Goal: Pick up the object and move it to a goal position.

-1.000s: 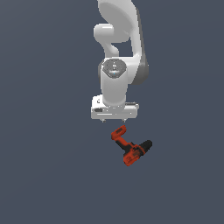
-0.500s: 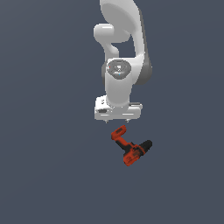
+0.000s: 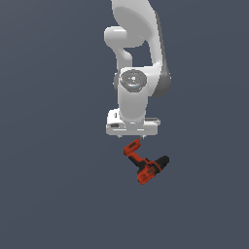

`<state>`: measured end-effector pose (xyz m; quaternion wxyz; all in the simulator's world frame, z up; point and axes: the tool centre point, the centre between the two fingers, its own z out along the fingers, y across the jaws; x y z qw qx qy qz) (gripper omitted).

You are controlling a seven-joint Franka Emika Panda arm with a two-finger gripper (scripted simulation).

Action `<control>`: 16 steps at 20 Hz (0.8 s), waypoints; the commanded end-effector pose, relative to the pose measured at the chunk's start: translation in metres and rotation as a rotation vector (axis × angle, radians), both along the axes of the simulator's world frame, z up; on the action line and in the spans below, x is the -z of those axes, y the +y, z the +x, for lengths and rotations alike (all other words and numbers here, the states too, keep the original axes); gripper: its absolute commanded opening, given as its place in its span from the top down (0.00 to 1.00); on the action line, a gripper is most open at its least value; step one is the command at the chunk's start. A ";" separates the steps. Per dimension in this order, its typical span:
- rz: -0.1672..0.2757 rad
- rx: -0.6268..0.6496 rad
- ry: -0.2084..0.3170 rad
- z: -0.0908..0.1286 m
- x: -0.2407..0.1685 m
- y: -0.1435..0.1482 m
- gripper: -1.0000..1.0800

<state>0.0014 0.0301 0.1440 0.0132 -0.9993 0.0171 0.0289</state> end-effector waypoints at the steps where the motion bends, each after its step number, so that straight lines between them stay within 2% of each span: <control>1: 0.005 0.034 0.006 0.005 0.002 0.004 0.00; 16: 0.050 0.397 0.078 0.048 0.031 0.045 0.00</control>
